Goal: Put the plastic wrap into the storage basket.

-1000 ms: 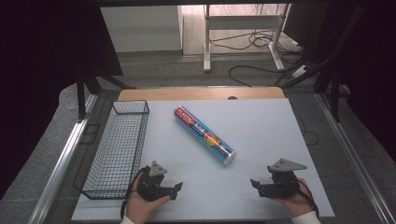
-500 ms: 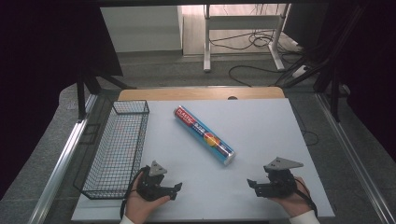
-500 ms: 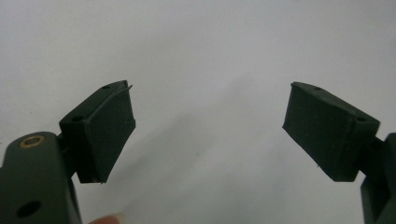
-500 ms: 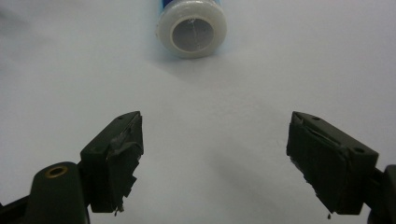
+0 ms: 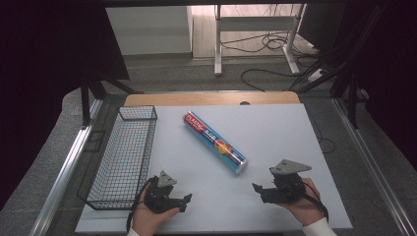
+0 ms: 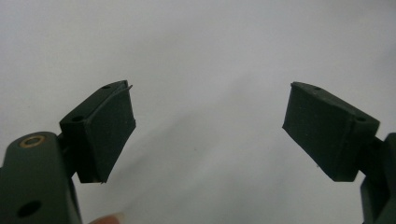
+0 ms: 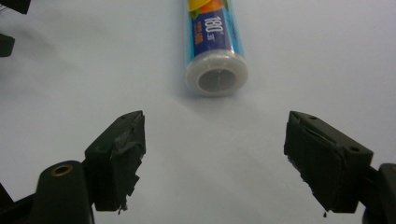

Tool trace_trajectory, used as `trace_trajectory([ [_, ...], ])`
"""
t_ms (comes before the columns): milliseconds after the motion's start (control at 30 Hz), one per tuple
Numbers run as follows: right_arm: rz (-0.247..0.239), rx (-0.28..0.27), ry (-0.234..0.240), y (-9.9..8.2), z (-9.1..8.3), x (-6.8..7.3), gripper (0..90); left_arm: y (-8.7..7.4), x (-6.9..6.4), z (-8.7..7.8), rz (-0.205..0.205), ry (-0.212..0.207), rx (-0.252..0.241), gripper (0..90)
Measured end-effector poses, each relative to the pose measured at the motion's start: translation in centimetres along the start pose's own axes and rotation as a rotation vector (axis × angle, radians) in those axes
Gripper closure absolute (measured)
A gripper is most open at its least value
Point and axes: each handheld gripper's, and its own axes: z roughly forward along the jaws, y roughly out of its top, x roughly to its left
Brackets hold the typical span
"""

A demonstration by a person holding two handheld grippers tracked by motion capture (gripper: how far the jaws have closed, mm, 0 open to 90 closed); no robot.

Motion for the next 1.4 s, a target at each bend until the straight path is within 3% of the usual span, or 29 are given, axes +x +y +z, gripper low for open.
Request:
trace_trajectory([
  [133,-0.018,0.006,0.01,1.7,0.6,0.8,21.9,-0.1,0.1,0.0,-0.004,-0.001,-0.005,16.1],
  [167,-0.047,0.029,-0.008,3.0,1.2,1.4,22.3,-0.1,0.1,-0.2,0.0,-0.005,-0.008,16.1],
  [267,-0.069,0.031,-0.006,4.6,1.8,2.1,22.5,-0.1,0.3,-0.4,0.0,-0.009,-0.016,16.1],
  [500,-0.089,0.073,0.016,6.9,3.3,2.3,22.4,-0.1,0.4,-0.6,-0.007,-0.007,-0.019,16.1],
  [667,-0.071,0.115,0.047,7.6,4.9,1.3,22.2,-0.1,0.5,-0.5,-0.01,-0.004,-0.016,16.1],
  [967,-0.05,0.147,0.049,9.1,6.9,0.2,20.7,-0.1,0.4,-0.7,-0.004,-0.011,-0.019,16.0],
  [1200,-0.049,0.187,0.048,11.1,9.7,-0.2,18.4,-0.1,0.3,-0.6,0.0,-0.015,-0.015,16.0],
  [1333,-0.029,0.235,0.051,12.8,12.5,-0.8,17.5,-0.1,0.1,-0.5,0.007,-0.018,-0.013,16.0],
  [1367,-0.029,0.235,0.051,12.8,12.5,-0.8,17.5,-0.1,0.1,-0.5,0.007,-0.018,-0.013,16.0],
  [1400,-0.02,0.254,0.05,13.3,13.8,-1.0,16.8,-0.2,0.1,-0.5,0.009,-0.019,-0.011,16.0],
])
